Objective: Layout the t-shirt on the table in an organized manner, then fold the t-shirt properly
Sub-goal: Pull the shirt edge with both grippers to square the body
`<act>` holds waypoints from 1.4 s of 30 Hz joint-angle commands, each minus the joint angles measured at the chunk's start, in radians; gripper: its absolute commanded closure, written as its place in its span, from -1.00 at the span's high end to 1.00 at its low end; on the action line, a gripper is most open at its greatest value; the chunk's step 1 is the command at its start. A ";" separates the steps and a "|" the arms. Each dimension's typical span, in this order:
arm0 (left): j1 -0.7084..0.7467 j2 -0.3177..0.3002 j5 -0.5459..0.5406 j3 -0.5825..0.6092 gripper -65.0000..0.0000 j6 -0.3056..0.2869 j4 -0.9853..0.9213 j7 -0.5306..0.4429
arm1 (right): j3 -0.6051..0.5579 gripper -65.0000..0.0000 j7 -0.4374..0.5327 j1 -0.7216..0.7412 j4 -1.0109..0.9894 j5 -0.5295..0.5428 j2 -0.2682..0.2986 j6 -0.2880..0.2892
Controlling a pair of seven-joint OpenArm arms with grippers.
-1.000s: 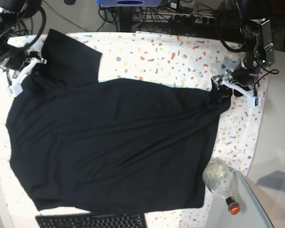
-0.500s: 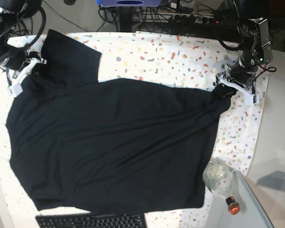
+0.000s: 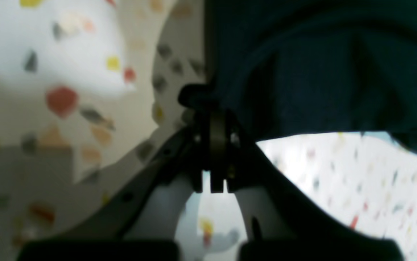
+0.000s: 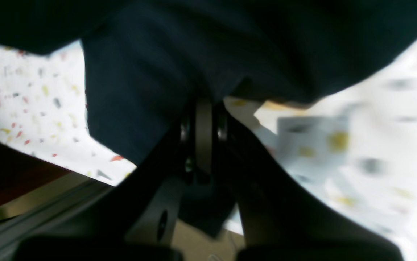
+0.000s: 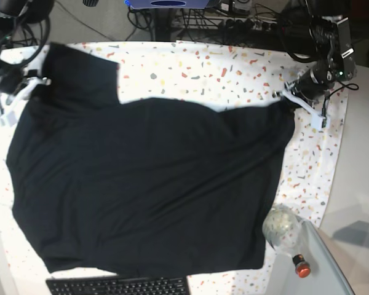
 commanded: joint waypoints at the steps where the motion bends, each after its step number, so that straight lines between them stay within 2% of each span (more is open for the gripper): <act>1: 0.002 -0.011 -0.019 -0.004 -1.00 -0.007 0.057 -0.002 | 0.029 -1.00 0.009 -0.010 0.041 0.018 0.015 0.004; 3: 0.019 0.002 -0.019 -0.002 -1.00 -0.007 0.111 0.037 | 0.071 -1.00 -0.014 -0.012 0.070 0.018 0.015 0.004; 7: 0.028 0.025 -0.017 0.002 -1.00 -0.007 0.144 0.126 | 0.154 -1.00 -0.124 -0.001 0.106 0.018 0.017 0.004; 11: 0.052 0.054 -0.017 -0.004 -1.00 -0.007 0.154 0.169 | 0.163 -1.00 -0.134 -0.001 0.124 0.017 0.035 0.004; 15: 0.079 0.054 -0.017 -0.004 -1.00 -0.007 0.161 0.171 | 0.154 -1.00 -0.132 0.005 0.064 0.015 0.067 0.004; 23: 0.126 0.057 -0.017 -0.004 -1.00 -0.002 0.315 0.208 | 0.117 -1.00 -0.134 0.033 -0.077 0.015 0.084 0.004; 29: 0.126 0.060 -0.017 -0.004 -1.00 -0.002 0.318 0.214 | 0.095 -1.00 -0.135 0.034 -0.074 0.015 0.087 0.004; 36: 0.051 0.061 -0.019 -0.002 -1.00 -0.001 0.335 0.217 | 0.069 -1.00 -0.183 0.139 -0.043 0.015 0.090 0.004; 39: -0.026 0.061 -0.017 0.004 -1.00 -0.001 0.298 0.217 | -0.041 -1.00 -0.129 0.192 -0.051 0.017 0.112 -0.101; 42: -0.106 0.061 -0.013 0.008 -1.00 0.024 0.213 0.217 | -0.113 -1.00 -0.077 0.252 -0.054 0.017 0.118 -0.147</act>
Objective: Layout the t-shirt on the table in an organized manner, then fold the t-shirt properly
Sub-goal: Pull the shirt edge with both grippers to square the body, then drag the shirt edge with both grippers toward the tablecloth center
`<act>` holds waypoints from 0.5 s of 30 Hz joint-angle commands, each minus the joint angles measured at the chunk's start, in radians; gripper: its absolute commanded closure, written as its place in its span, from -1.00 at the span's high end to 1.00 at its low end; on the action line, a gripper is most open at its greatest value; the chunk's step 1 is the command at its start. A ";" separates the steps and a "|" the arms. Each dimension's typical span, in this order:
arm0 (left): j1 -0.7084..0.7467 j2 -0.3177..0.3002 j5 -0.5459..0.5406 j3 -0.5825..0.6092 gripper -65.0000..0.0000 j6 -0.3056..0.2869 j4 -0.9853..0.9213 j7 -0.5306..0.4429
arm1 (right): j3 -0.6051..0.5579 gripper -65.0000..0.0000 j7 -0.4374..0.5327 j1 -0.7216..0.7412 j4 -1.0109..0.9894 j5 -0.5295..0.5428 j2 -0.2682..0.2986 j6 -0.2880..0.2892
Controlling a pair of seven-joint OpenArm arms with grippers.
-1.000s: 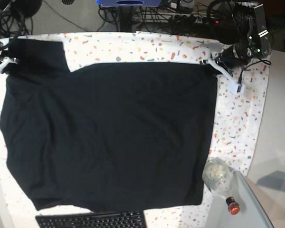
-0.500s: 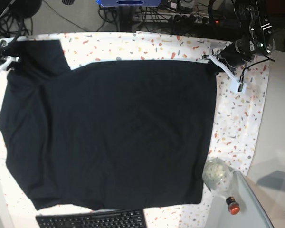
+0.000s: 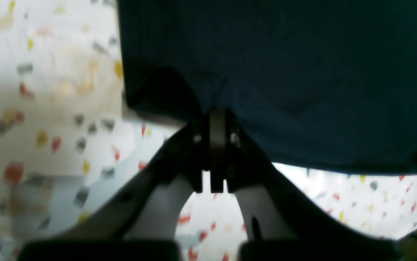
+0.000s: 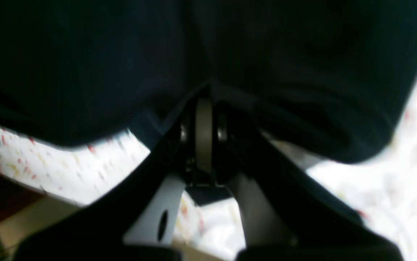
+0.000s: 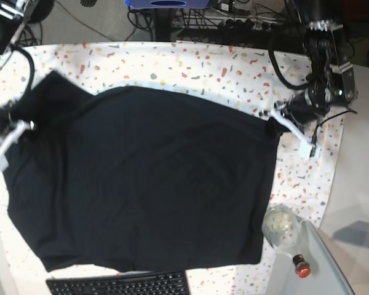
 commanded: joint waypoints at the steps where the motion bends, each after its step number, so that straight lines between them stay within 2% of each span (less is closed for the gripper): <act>1: -0.032 -0.011 -0.004 -0.003 -1.00 0.025 -0.018 -0.015 | -0.005 -1.00 0.016 0.035 0.003 0.013 0.023 -0.029; 4: -0.105 -0.013 -0.007 -0.003 -1.00 0.047 -0.105 -0.018 | -0.032 -1.00 0.022 0.109 -0.072 0.011 0.052 -0.072; 6: -0.150 -0.014 -0.005 -0.003 -1.00 0.047 -0.151 -0.018 | -0.065 -1.00 0.037 0.161 -0.138 0.011 0.063 -0.077; 15: -0.316 -0.014 -0.002 -0.003 -1.00 0.047 -0.329 -0.024 | -0.175 -1.00 0.214 0.328 -0.434 0.011 0.161 -0.080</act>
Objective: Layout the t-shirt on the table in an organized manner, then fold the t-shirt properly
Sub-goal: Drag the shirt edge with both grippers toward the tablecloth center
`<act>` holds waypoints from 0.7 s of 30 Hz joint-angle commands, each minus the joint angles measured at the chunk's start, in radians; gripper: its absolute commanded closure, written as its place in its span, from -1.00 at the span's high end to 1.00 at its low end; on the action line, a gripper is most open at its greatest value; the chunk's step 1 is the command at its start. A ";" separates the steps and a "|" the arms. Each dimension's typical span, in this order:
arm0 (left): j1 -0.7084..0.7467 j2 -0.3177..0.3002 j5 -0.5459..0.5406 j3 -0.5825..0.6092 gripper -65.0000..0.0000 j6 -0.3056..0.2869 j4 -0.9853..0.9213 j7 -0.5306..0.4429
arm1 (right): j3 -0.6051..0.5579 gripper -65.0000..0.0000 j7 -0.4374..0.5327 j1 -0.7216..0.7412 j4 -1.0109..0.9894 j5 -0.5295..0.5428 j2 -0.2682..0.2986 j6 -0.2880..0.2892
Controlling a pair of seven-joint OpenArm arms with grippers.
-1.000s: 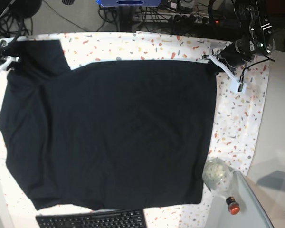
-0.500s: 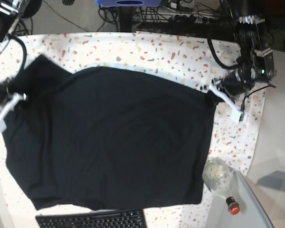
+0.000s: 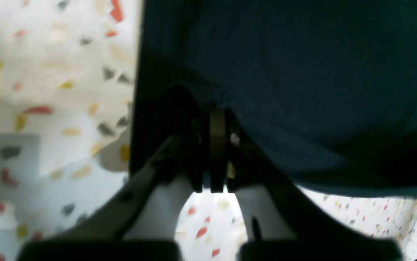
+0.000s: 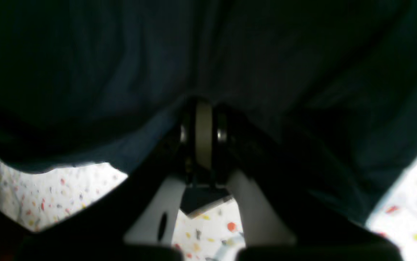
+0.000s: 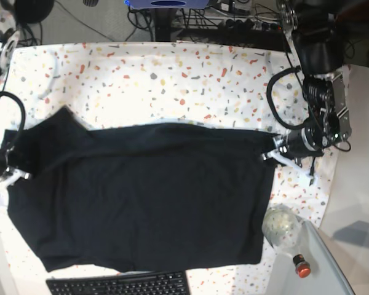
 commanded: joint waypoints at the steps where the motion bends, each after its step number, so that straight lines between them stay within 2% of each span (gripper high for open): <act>1: -0.042 -0.011 -0.017 -0.002 -1.00 -0.004 -0.002 -0.019 | -0.006 -1.00 0.034 0.045 -0.018 0.022 0.027 0.003; 6: -0.117 -0.011 -0.017 0.008 -1.00 -0.003 -0.103 -0.074 | -0.039 -1.00 0.127 0.094 -0.130 0.022 0.056 0.003; 11: -0.160 -0.015 -0.017 0.117 -1.00 -0.003 -0.189 -0.160 | -0.103 -1.00 0.219 0.119 -0.196 0.022 0.064 0.000; 14: -0.175 -0.015 -0.017 0.138 -1.00 0.000 -0.225 -0.204 | -0.111 -1.00 0.282 0.119 -0.206 0.022 0.062 -0.040; 17: -0.186 -0.015 -0.017 0.137 -1.00 0.043 -0.237 -0.209 | -0.112 -1.00 0.324 0.116 -0.206 0.022 0.064 -0.046; 21: -0.189 -0.015 -0.017 0.144 -1.00 0.049 -0.229 -0.209 | -0.112 -1.00 0.334 0.116 -0.206 0.022 0.066 -0.047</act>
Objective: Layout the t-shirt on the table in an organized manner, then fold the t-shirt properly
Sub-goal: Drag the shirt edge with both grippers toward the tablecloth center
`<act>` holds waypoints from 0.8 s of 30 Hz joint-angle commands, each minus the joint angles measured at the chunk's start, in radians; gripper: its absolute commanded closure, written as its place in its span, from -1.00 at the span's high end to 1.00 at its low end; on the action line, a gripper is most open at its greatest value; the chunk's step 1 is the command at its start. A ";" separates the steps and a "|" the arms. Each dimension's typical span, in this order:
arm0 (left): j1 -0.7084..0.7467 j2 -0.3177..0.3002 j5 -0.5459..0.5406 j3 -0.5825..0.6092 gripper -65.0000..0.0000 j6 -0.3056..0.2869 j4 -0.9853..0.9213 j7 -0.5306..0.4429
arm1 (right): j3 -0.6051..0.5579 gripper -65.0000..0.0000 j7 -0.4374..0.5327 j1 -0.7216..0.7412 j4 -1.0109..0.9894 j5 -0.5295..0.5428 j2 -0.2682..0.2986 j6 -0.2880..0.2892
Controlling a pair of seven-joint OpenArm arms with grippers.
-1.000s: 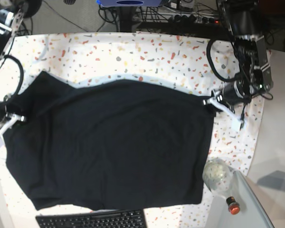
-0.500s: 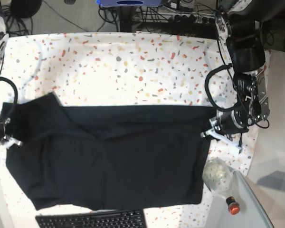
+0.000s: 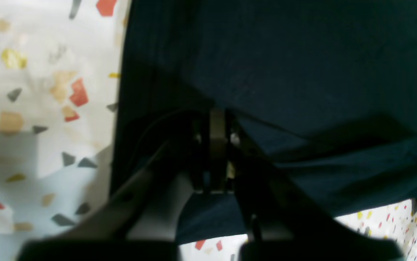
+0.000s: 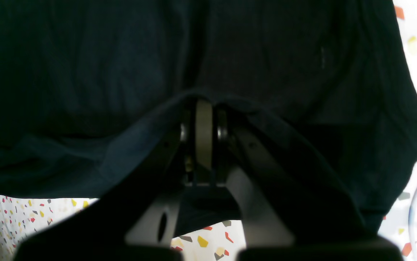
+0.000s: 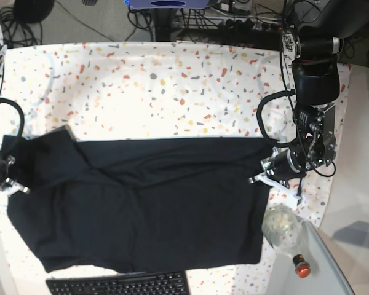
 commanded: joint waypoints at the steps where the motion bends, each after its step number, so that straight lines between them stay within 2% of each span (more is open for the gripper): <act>1: -0.036 -0.004 -0.018 0.000 -1.00 -0.005 0.021 -0.017 | 0.002 -1.00 0.025 0.029 0.016 0.019 0.021 -0.001; 15: -0.059 -0.001 -0.018 -0.006 -1.00 -0.003 0.015 -0.017 | 0.008 -1.00 0.036 0.029 0.016 0.021 0.018 -0.002; 18: -0.055 -0.004 -0.018 -0.009 -1.00 -0.003 0.021 -0.018 | 0.013 -0.27 0.038 0.027 0.021 0.027 0.018 -0.002; 20: -0.058 -0.004 -0.018 -0.009 -0.76 -0.003 0.021 -0.018 | 0.067 -0.02 0.038 0.018 0.021 0.027 0.018 -0.002; 23: -0.062 -0.004 -0.020 -0.027 -0.18 -0.003 0.021 -0.027 | 0.163 0.00 0.036 -0.014 0.054 0.027 0.015 -0.002; 24: -0.061 -0.004 -0.021 -0.046 0.07 -0.003 0.021 -0.049 | 0.186 0.01 0.033 -0.032 0.082 0.027 0.007 -0.002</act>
